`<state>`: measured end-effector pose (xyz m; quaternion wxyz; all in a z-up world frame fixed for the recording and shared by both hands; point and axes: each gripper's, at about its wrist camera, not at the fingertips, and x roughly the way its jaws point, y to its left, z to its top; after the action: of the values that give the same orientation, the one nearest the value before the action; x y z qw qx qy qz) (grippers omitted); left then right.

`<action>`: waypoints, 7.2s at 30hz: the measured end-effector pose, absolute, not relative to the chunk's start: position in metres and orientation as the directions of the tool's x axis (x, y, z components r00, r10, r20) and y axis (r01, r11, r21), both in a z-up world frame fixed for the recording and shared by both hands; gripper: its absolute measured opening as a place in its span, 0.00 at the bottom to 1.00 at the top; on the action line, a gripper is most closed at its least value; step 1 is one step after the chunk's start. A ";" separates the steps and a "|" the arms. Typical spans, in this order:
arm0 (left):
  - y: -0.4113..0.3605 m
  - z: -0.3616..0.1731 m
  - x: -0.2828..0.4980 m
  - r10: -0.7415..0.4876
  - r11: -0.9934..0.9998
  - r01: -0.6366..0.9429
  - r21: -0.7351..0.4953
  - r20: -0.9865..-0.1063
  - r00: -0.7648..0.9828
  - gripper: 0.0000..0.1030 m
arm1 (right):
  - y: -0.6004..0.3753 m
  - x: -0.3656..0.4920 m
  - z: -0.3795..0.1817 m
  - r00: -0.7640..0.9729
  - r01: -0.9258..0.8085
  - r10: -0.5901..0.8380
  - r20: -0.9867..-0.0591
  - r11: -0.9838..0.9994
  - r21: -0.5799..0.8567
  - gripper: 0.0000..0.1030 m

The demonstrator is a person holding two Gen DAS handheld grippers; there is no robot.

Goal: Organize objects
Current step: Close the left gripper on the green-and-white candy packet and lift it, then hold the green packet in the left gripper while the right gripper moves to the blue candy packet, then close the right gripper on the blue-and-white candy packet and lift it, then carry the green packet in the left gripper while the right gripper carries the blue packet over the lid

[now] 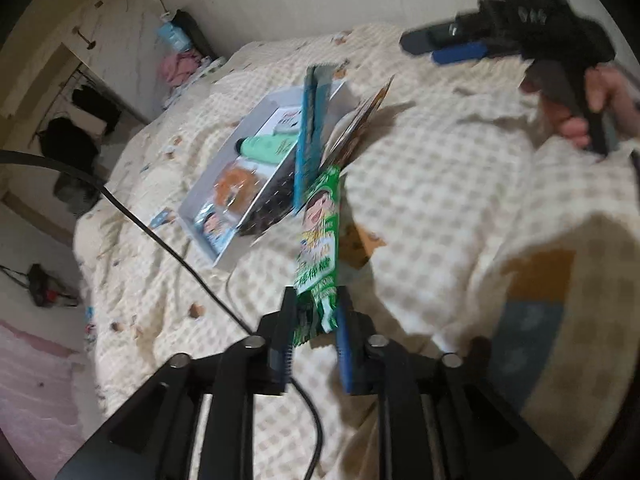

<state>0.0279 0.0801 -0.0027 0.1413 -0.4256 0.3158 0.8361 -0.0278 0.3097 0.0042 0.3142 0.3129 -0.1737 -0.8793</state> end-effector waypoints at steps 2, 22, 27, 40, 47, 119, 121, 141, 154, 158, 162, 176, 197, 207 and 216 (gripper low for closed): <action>0.076 0.003 0.021 -0.006 -0.790 -0.492 0.366 -0.807 -0.590 0.51 | 0.309 -0.028 0.004 -0.606 0.443 -0.661 -0.442 -0.742 0.503 0.98; 0.061 -0.035 -0.086 0.245 -0.945 -0.288 -0.157 -0.921 -0.301 0.36 | 0.314 -0.030 0.002 -0.618 0.428 -0.652 -0.439 -0.747 0.509 0.98; 0.053 -0.027 -0.075 0.264 -0.953 -0.237 -0.190 -0.904 -0.337 0.31 | 0.317 -0.029 0.003 -0.622 0.423 -0.655 -0.430 -0.743 0.519 0.98; 0.038 0.034 -0.002 0.075 -0.994 -0.106 -0.008 -0.757 -0.649 0.31 | 0.319 -0.033 -0.002 -0.604 0.420 -0.673 -0.428 -0.724 0.546 0.98; 0.033 0.023 0.011 0.155 -0.988 -0.121 -0.101 -0.751 -0.641 0.31 | 0.317 -0.032 -0.001 -0.601 0.423 -0.671 -0.434 -0.728 0.540 0.98; 0.007 -0.002 0.033 0.218 -0.955 -0.015 -0.295 -0.669 -0.711 0.31 | 0.248 -0.033 0.042 -0.266 0.790 -0.679 -0.684 -0.560 0.249 0.38; 0.007 -0.002 0.033 0.221 -0.955 -0.019 -0.296 -0.667 -0.712 0.31 | 0.261 -0.023 0.036 -0.264 0.787 -0.650 -0.713 -0.572 0.230 0.39; 0.009 0.001 0.036 0.239 -0.951 -0.042 -0.305 -0.643 -0.727 0.31 | 0.213 -0.037 0.002 -0.190 0.853 -0.529 -0.827 -0.506 0.128 0.57; 0.008 0.001 0.037 0.236 -0.950 -0.036 -0.309 -0.641 -0.730 0.31 | 0.222 -0.014 0.051 -0.284 0.859 -0.666 -0.690 -0.496 0.125 0.31; 0.006 0.001 0.037 0.224 -0.950 -0.020 -0.311 -0.638 -0.736 0.31 | 0.229 -0.008 0.070 -0.257 0.850 -0.752 -0.607 -0.475 0.229 0.31; 0.003 0.002 0.038 0.239 -0.943 -0.027 -0.331 -0.620 -0.748 0.31 | 0.230 -0.004 0.070 -0.211 0.846 -0.817 -0.537 -0.427 0.318 0.31; 0.013 0.016 0.049 0.250 -0.949 -0.091 -0.300 -0.548 -0.798 0.31 | 0.244 0.010 0.028 -0.336 0.785 -0.857 -0.391 -0.484 0.386 0.31; 0.013 0.018 0.047 0.302 -0.935 -0.135 -0.327 -0.538 -0.787 0.31 | 0.257 0.005 0.025 -0.365 0.739 -0.847 -0.386 -0.516 0.434 0.31; 0.011 0.026 0.049 0.302 -0.936 -0.140 -0.324 -0.529 -0.793 0.31 | 0.261 0.000 0.028 -0.370 0.727 -0.847 -0.383 -0.520 0.449 0.31; -0.012 0.063 0.035 0.339 -0.903 -0.126 -0.411 -0.503 -0.795 0.31 | 0.275 -0.028 0.055 -0.365 0.678 -0.865 -0.345 -0.501 0.537 0.31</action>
<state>0.0348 -0.0124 0.0631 0.1250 -0.2947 -0.1813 0.9299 -0.0281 0.2751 0.0552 0.4751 0.3027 -0.1538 -0.8118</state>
